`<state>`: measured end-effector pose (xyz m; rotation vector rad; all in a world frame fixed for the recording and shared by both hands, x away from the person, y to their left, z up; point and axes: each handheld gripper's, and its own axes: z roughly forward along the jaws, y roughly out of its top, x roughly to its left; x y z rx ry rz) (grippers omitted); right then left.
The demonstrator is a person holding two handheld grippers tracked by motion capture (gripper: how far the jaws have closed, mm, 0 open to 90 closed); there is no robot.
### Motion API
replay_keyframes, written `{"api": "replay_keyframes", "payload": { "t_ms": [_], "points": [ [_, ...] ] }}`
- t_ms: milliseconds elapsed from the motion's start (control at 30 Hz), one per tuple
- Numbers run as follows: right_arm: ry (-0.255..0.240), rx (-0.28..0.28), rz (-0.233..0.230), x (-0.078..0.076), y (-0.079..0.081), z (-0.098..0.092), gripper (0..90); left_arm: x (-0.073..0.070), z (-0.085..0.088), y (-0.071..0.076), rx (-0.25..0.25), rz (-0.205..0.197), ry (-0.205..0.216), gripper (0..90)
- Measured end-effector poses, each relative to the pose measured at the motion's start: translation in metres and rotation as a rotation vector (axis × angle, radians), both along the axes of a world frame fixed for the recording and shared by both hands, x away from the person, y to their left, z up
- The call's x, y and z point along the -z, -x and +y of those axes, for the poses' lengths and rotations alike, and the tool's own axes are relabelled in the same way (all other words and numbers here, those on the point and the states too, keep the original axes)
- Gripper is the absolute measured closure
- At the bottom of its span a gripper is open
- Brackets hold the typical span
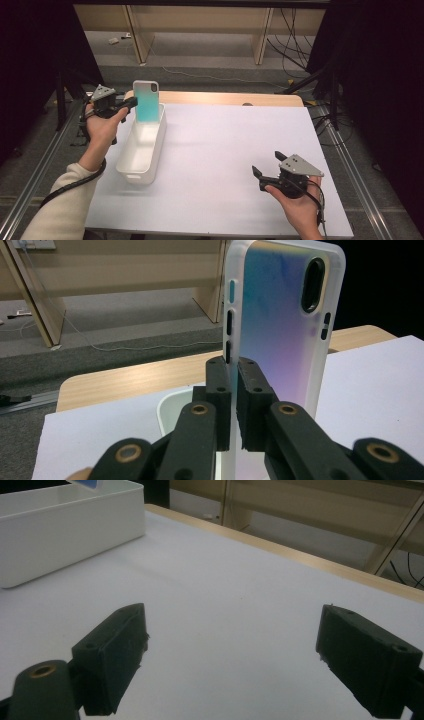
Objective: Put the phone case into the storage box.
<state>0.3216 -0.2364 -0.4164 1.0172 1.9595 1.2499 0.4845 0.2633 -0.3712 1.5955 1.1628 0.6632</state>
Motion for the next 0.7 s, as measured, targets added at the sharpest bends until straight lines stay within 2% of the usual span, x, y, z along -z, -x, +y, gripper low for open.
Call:
{"api": "replay_keyframes", "payload": {
  "t_ms": [300,700],
  "points": [
    [-0.007,-0.003,0.029,-0.001,0.001,0.000,14.3,0.003,0.002,-0.005,-0.002,0.003,-0.005,85.2],
    [-0.013,0.000,0.016,0.000,0.001,0.000,14.5,0.005,0.002,-0.012,-0.010,0.008,-0.010,85.2]
  ]
}}
